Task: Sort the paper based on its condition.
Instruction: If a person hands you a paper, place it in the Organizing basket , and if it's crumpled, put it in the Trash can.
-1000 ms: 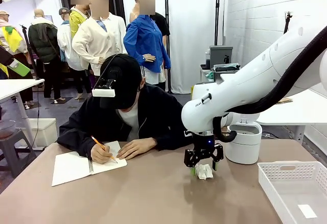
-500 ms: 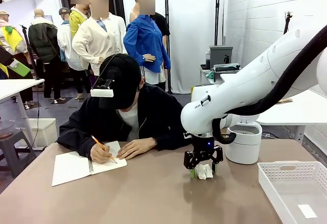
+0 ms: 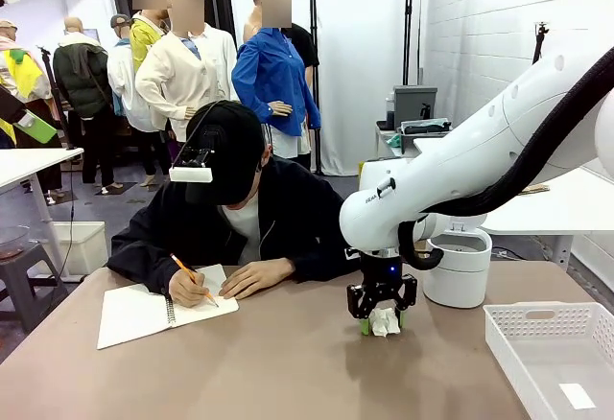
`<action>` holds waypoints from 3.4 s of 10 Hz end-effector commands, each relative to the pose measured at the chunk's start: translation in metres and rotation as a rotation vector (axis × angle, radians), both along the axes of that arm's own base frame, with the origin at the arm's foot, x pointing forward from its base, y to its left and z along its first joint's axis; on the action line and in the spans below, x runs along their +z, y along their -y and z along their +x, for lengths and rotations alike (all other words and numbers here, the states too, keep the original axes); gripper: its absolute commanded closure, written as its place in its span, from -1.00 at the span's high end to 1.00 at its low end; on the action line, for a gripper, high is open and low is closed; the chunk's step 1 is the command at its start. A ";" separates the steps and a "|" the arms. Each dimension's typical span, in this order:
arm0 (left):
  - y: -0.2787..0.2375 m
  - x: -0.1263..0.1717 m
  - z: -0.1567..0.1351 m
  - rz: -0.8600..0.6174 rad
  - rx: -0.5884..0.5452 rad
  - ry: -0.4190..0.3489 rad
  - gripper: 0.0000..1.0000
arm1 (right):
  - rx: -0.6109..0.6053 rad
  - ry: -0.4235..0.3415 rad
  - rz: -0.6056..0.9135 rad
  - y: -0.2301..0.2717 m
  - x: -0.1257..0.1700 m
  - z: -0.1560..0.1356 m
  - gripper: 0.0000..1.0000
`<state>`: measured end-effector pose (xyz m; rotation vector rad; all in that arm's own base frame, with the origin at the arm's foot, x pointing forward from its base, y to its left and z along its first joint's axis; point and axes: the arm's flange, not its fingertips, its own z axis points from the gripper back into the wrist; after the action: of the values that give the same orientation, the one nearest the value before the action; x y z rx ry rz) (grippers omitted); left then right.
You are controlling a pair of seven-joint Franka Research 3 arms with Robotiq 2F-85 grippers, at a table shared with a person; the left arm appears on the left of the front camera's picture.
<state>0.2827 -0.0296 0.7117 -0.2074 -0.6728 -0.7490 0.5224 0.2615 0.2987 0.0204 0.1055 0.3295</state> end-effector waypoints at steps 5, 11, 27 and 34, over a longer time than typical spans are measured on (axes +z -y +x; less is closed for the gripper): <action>-0.001 0.000 0.000 0.004 0.007 0.001 1.00 | -0.061 -0.018 0.001 -0.002 0.030 -0.014 -0.16; -0.001 0.000 0.000 0.004 0.007 0.001 1.00 | -0.001 0.116 -0.029 0.015 0.219 -0.061 -0.16; -0.001 0.000 0.000 0.004 0.007 0.001 1.00 | -0.048 0.305 -0.091 0.127 0.252 0.063 -0.16; -0.001 0.000 0.000 0.004 0.007 0.001 1.00 | -0.082 0.295 -0.103 0.144 0.239 0.071 -0.16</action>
<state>0.2827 -0.0296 0.7117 -0.2074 -0.6729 -0.7490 0.5942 0.1149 0.5340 -0.1240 -0.1764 0.2341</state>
